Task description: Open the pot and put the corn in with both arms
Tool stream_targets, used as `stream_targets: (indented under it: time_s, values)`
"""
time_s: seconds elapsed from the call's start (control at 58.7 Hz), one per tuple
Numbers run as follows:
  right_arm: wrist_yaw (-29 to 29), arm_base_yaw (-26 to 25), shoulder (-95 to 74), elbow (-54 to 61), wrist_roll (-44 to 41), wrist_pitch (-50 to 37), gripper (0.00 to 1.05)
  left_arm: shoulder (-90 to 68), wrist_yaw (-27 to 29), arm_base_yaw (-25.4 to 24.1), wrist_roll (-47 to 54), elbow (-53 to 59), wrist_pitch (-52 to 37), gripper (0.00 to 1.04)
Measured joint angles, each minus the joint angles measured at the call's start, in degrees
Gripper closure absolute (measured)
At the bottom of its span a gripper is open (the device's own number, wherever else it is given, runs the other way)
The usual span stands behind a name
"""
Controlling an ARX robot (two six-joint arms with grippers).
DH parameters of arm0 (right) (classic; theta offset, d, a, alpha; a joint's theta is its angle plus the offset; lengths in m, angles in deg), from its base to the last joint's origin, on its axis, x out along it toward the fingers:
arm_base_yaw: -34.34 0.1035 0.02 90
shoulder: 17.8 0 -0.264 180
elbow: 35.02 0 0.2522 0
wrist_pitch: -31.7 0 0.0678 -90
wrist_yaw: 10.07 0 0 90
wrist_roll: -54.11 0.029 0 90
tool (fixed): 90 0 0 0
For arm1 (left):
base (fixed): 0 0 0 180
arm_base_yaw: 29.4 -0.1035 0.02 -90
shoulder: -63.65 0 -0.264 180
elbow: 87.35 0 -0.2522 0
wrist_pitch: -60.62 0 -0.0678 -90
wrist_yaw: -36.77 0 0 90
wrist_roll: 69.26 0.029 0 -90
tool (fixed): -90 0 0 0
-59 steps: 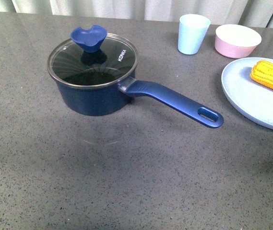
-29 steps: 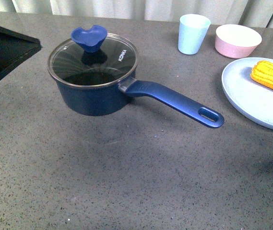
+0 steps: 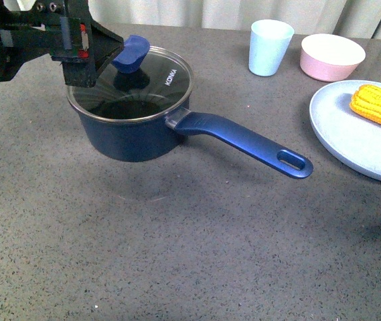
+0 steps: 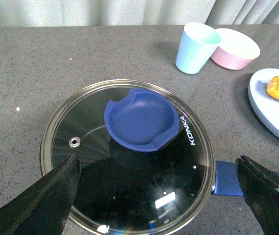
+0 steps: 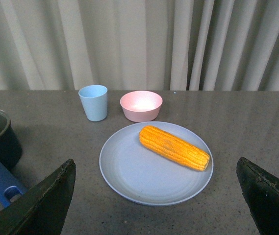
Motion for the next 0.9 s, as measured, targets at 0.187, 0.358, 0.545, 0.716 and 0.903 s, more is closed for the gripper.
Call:
stream_targets:
  time_s: [0.187, 0.358, 0.545, 0.716, 0.903]
  values:
    - [0.0, 0.0, 0.0, 0.0, 0.0, 0.0, 0.09, -3.2, 0.7, 1.7, 2.6, -0.7, -2.2, 0.09]
    - [0.0, 0.0, 0.0, 0.0, 0.0, 0.0, 0.09, -6.1, 1.9, 3.0, 5.0, -1.9, -3.8, 0.09]
    - [0.0, 0.0, 0.0, 0.0, 0.0, 0.0, 0.09, -8.4, 2.7, 3.3, 6.1, -3.5, -4.5, 0.09]
    - [0.0, 0.0, 0.0, 0.0, 0.0, 0.0, 0.09, -9.8, 3.9, 3.4, 7.3, -4.7, -4.8, 0.09]
    - [0.0, 0.0, 0.0, 0.0, 0.0, 0.0, 0.09, -11.0, 4.7, 3.7, 8.2, -5.7, -4.9, 0.09]
